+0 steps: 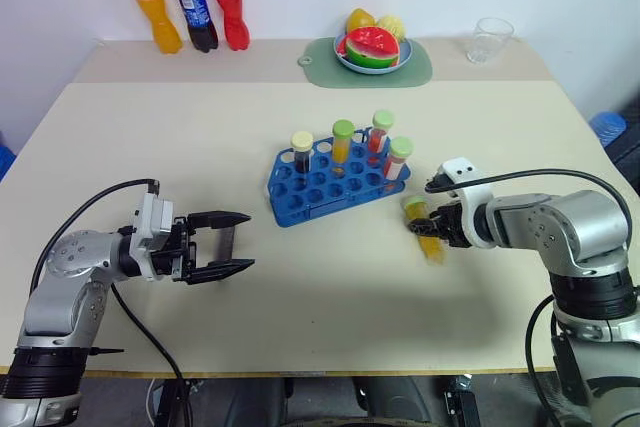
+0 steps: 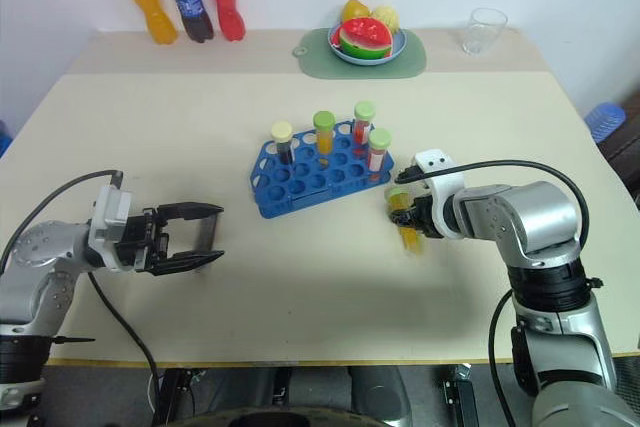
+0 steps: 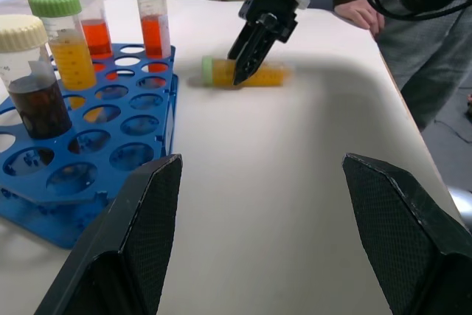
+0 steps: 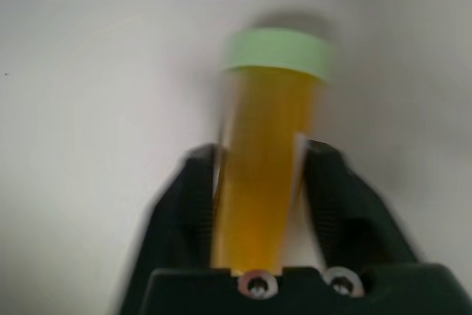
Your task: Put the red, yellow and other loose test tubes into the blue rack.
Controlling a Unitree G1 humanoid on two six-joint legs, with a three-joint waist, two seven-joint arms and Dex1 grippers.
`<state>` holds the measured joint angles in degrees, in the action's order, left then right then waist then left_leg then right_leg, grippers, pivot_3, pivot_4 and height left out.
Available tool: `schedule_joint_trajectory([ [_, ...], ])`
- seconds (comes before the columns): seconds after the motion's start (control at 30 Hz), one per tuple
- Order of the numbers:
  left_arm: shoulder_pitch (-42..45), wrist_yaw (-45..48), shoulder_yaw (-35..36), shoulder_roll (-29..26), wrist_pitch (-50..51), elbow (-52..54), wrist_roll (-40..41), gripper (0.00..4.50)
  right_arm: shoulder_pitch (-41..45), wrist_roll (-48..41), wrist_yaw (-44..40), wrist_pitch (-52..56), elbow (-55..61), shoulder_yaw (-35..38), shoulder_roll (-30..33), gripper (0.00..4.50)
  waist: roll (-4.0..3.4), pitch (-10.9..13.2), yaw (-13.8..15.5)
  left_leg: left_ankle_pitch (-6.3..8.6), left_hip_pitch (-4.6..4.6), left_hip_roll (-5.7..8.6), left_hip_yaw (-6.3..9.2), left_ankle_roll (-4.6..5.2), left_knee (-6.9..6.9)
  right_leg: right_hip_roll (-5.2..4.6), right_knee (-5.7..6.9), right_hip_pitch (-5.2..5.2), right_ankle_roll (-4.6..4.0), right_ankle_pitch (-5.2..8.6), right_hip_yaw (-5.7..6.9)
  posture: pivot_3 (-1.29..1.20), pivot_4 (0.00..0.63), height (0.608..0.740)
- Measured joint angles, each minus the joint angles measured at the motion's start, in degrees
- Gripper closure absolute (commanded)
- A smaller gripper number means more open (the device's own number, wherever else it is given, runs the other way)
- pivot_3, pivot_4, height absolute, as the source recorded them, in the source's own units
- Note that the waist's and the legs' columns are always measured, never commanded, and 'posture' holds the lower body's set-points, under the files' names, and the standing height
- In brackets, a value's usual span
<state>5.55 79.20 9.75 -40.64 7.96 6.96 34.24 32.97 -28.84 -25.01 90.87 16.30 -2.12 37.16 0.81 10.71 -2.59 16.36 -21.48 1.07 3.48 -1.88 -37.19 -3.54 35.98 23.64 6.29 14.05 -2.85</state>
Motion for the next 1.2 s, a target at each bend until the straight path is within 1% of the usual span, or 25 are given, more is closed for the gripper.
schedule_joint_trajectory([
  [0.1, -0.2, -0.5, 0.0, 0.1, 0.2, 0.1, 0.0, 0.93, 0.4, 0.5, -0.8, -1.9, -0.2, -2.4, 1.1, 3.68, 0.10, -0.1, 0.0, 0.00, 0.02, -0.02, -0.01, 0.00, -0.02, 0.00, 0.00, -0.02, -0.01, 0.01, 0.00, 0.00, 0.150, 0.740],
  [0.2, -0.4, -1.0, 0.0, 0.1, 0.2, 0.5, 0.1, 0.93, -0.8, 1.0, -3.5, -8.1, 0.5, -6.0, 4.6, 3.68, 0.11, -0.1, 0.1, 0.00, 0.01, -0.02, 0.00, 0.00, -0.03, -0.01, -0.01, -0.03, -0.01, 0.01, 0.00, 0.00, 0.150, 0.740],
  [0.27, -0.6, -1.4, 0.0, 0.1, 0.2, 0.7, 0.1, 0.93, -2.5, 1.3, -5.4, -12.4, 1.4, -6.8, 6.2, 3.68, 0.12, -0.1, 0.1, 0.00, -0.02, -0.02, 0.00, 0.00, -0.03, -0.02, -0.02, -0.02, 0.00, 0.01, 0.00, 0.00, 0.150, 0.740],
  [0.33, -1.5, -2.1, 0.3, 0.2, 0.3, 1.1, 0.2, 0.93, -7.7, 0.5, -10.4, -21.9, 3.3, -3.6, 6.9, 3.68, 0.16, 0.0, 0.2, 0.01, -0.04, -0.01, 0.00, 0.01, -0.01, -0.02, -0.07, -0.04, 0.05, 0.01, 0.02, 0.00, 0.150, 0.740],
  [0.4, -1.9, -2.8, 0.2, 0.3, 0.5, 1.2, 0.2, 0.93, -10.7, -1.4, -16.2, -30.8, 5.3, -0.8, 6.4, 3.68, 0.10, 0.0, 0.0, 0.01, -0.04, -0.02, -0.06, 0.02, 0.00, -0.02, -0.04, 0.00, 0.07, 0.00, -0.01, 0.00, 0.150, 0.740],
  [0.43, -1.9, -3.1, 0.3, 0.4, 0.5, 1.2, 0.3, 0.93, -11.5, -1.9, -18.7, -35.6, 6.2, 0.5, 5.4, 3.68, 0.10, 0.0, 0.0, 0.01, -0.02, -0.02, -0.05, 0.01, -0.01, 0.01, -0.03, 0.00, 0.07, 0.00, -0.01, 0.00, 0.150, 0.740],
  [0.5, -2.0, -3.4, 0.3, 0.5, 0.5, 1.2, 0.3, 0.93, -11.8, -2.6, -20.9, -43.6, 6.1, 2.9, 1.5, 3.68, 0.11, 0.0, 0.1, 0.01, 0.01, -0.02, -0.03, 0.01, -0.02, 0.05, 0.00, -0.02, 0.06, 0.00, 0.00, 0.00, 0.150, 0.740],
  [0.57, -2.0, -3.7, 0.3, 0.9, 0.5, 1.2, 0.4, 0.93, -11.7, -3.5, -22.7, -52.7, 4.6, 4.9, -4.5, 3.68, 0.12, 0.0, 0.1, 0.01, 0.02, -0.03, 0.00, 0.01, -0.03, 0.06, 0.01, -0.04, 0.05, 0.01, 0.01, 0.00, 0.150, 0.740],
  [0.63, -1.9, -4.2, 0.3, 1.6, 0.5, 1.2, 0.9, 0.93, -11.7, -3.7, -25.5, -60.7, 2.5, 5.1, -8.6, 3.68, 0.10, 0.0, 0.2, 0.01, 0.01, -0.07, 0.00, 0.01, -0.03, -0.01, 0.02, -0.04, 0.05, 0.00, 0.00, 0.00, 0.150, 0.740],
  [0.67, -1.9, -4.4, 0.3, 1.6, 0.5, 1.1, 1.1, 0.93, -11.6, -2.5, -26.1, -65.8, 0.5, 4.7, -10.6, 3.68, 0.13, 0.0, 0.2, 0.01, 0.01, -0.06, 0.01, 0.01, -0.02, -0.02, 0.01, -0.05, 0.06, 0.00, 0.01, 0.00, 0.150, 0.740],
  [0.77, -1.7, -4.7, 0.3, 2.0, 0.5, 1.0, 1.3, 0.93, -10.4, 3.3, -24.1, -79.0, -8.5, 3.2, -18.2, 3.68, 0.13, 0.0, 0.2, 0.00, 0.02, -0.02, 0.00, 0.00, -0.03, -0.07, 0.03, -0.04, 0.05, -0.01, 0.00, 0.00, 0.150, 0.740],
  [0.93, -1.3, -5.7, 0.4, 2.4, 0.5, 0.9, 1.3, 0.93, -8.4, 11.1, -18.4, -95.0, -23.9, 1.6, -26.8, 3.68, 0.09, 0.0, 0.1, -0.01, 0.02, -0.01, 0.00, -0.04, 0.03, -0.06, 0.08, 0.04, 0.03, -0.01, 0.00, 0.00, 0.150, 0.740],
  [1.07, -1.2, -6.3, 0.4, 2.6, 0.5, 0.9, 1.3, 0.93, -5.7, 15.3, -15.1, -104.7, -35.2, 1.3, -29.5, 3.68, 0.06, 0.1, 0.1, -0.02, 0.01, -0.01, 0.00, -0.05, 0.03, -0.07, 0.08, 0.05, 0.03, -0.01, -0.01, 0.00, 0.150, 0.740],
  [1.2, -1.2, -6.7, 0.4, 2.7, 0.5, 0.9, 1.4, 0.93, -4.4, 16.8, -14.5, -110.9, -40.4, 1.2, -30.0, 3.68, 0.06, 0.1, 0.1, -0.03, 0.10, -0.01, 0.01, -0.07, 0.01, -0.07, 0.11, -0.04, 0.02, -0.02, -0.01, 0.00, 0.150, 0.740],
])
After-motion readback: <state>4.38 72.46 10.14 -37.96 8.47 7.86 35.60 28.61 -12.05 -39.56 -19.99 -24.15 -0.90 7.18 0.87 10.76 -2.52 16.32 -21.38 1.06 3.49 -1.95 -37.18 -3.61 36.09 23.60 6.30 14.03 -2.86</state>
